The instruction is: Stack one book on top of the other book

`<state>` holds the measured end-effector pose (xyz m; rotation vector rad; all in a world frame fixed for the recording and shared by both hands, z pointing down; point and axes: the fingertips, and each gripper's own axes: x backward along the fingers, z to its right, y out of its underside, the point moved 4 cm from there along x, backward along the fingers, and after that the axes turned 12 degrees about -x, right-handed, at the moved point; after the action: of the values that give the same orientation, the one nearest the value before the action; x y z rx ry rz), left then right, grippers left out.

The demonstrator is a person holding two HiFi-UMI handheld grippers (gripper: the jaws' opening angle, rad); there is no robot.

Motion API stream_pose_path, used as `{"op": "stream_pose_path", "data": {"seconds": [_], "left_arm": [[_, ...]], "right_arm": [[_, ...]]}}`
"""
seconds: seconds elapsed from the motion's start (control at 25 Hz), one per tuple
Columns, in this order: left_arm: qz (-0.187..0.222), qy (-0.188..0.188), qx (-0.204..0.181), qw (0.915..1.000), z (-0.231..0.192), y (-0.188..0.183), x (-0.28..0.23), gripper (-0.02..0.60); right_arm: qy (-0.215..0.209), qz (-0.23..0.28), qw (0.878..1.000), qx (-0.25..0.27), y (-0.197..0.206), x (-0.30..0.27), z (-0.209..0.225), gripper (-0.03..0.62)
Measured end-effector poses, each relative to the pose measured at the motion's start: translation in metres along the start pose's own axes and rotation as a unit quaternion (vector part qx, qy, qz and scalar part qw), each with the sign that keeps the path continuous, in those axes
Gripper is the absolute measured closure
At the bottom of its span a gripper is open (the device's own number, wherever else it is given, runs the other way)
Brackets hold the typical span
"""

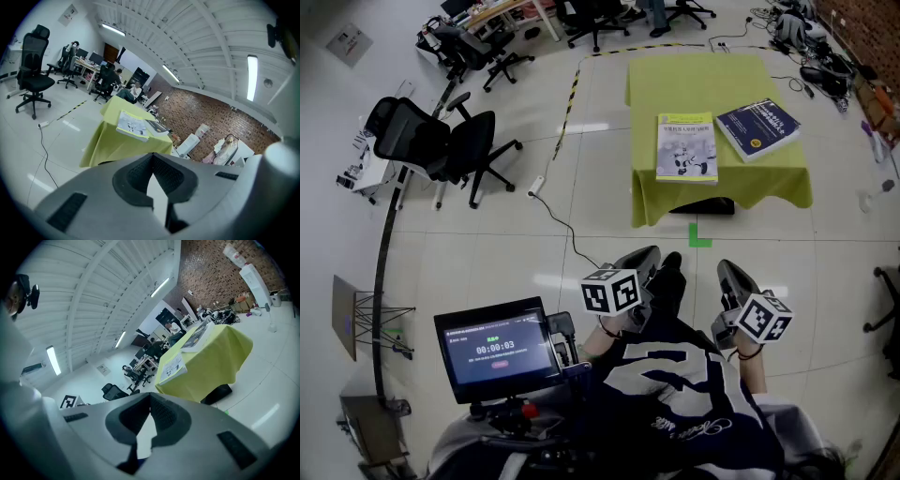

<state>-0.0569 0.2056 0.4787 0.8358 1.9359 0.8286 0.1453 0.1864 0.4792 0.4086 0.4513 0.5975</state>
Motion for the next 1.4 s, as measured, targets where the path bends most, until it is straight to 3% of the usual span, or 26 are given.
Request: {"op": "stream_pose_path", "data": {"seconds": [0.24,0.56,0.84,1.0,1.2,1.4], "left_arm": [[-0.005,-0.003,0.016,0.9998,-0.044,-0.031,-0.044,0.578],[-0.054,0.009,0.031,0.998,-0.111,-0.068,-0.107,0.578],[-0.11,0.031,0.046,0.9923,-0.159,-0.067,-0.154,0.547],[-0.134,0.08,0.108,0.9818,-0.172,-0.065,-0.183,0.42],[-0.147,0.116,0.186,0.9646,-0.19,-0.061,-0.214,0.373],[-0.174,0.13,0.208,0.9535,-0.201,-0.059,-0.244,0.362]], "right_arm": [[0.015,0.015,1.0,-0.003,-0.044,-0.046,0.013,0.597],[0.025,0.004,1.0,-0.006,-0.09,-0.128,0.007,0.597],[0.06,-0.004,0.998,-0.016,-0.11,-0.178,0.018,0.597],[0.086,-0.01,0.996,-0.026,-0.12,-0.198,0.026,0.597],[0.115,-0.005,0.993,-0.039,-0.126,-0.214,0.038,0.597],[0.141,0.005,0.988,-0.056,-0.127,-0.213,0.048,0.597]]}}
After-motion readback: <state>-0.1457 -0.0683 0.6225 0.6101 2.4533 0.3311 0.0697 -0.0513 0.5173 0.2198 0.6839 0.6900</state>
